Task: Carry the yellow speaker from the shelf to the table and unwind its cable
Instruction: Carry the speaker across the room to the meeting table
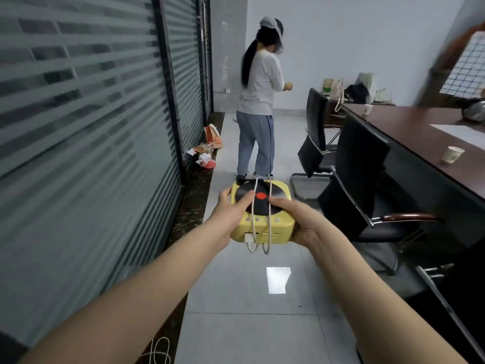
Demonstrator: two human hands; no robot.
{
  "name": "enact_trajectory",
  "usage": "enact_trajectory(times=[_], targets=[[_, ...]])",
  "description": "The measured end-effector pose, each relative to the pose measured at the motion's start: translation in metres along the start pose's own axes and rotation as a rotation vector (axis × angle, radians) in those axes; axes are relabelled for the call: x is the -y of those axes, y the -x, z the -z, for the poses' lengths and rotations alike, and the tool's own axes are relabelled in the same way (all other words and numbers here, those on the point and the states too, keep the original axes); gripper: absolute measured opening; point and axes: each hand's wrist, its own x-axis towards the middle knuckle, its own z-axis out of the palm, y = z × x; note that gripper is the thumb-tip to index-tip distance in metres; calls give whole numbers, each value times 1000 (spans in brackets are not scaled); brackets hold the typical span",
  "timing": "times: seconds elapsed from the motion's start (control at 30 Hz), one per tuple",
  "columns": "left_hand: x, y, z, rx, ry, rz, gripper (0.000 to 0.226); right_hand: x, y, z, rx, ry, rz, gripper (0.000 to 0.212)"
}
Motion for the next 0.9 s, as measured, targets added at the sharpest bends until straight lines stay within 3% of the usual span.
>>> enact_trajectory(times=[0.73, 0.9], targets=[[-103, -344, -26, -36, -7, -5, 57, 166, -320, 0, 16, 13, -7, 58], [-123, -414, -26, -20, -8, -2, 64, 193, -387, -2, 20, 12, -17, 68]])
